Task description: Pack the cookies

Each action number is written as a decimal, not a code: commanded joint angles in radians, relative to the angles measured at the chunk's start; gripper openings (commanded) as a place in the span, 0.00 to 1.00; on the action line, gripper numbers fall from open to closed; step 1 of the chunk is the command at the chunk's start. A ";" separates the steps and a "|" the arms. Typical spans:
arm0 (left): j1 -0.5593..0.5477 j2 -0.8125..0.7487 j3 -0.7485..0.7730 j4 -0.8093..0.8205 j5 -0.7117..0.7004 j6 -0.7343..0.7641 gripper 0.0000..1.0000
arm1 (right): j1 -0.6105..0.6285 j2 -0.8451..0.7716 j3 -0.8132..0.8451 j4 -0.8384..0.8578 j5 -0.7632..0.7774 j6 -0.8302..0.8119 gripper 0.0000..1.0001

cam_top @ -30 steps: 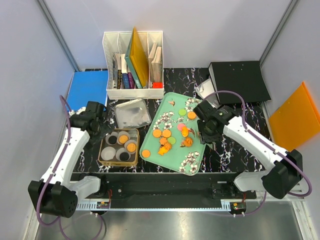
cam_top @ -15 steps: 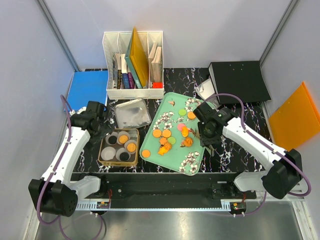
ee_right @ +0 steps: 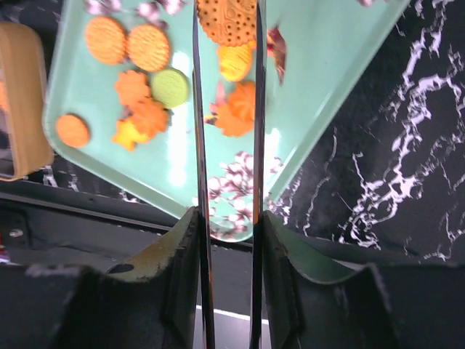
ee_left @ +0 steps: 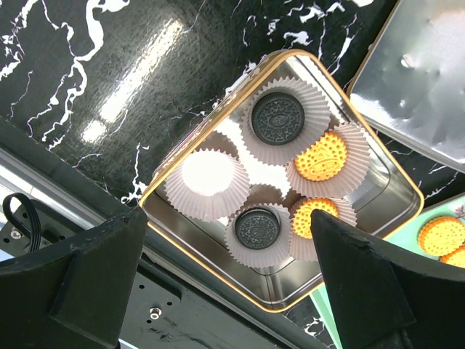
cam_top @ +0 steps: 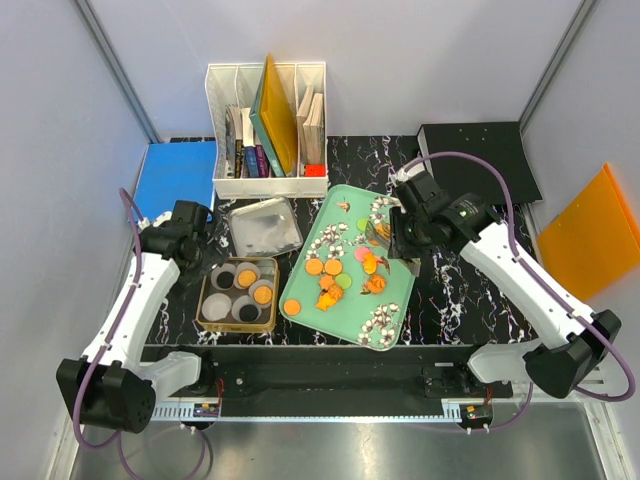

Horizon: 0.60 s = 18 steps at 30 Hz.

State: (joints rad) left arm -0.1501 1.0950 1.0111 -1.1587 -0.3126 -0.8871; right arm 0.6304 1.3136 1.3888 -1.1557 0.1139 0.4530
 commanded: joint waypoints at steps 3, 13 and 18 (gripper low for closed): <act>-0.002 -0.010 0.066 -0.010 -0.043 -0.004 0.99 | 0.103 0.045 0.150 0.034 -0.062 -0.014 0.26; 0.056 -0.053 0.121 -0.102 -0.148 -0.039 0.99 | 0.376 0.334 0.420 0.096 -0.109 -0.057 0.26; 0.073 -0.073 0.109 -0.131 -0.167 -0.059 0.99 | 0.454 0.441 0.487 0.123 -0.177 -0.094 0.26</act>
State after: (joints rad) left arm -0.0895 1.0481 1.0935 -1.2552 -0.4232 -0.9180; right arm 1.0348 1.7191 1.7893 -1.0824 0.0067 0.4057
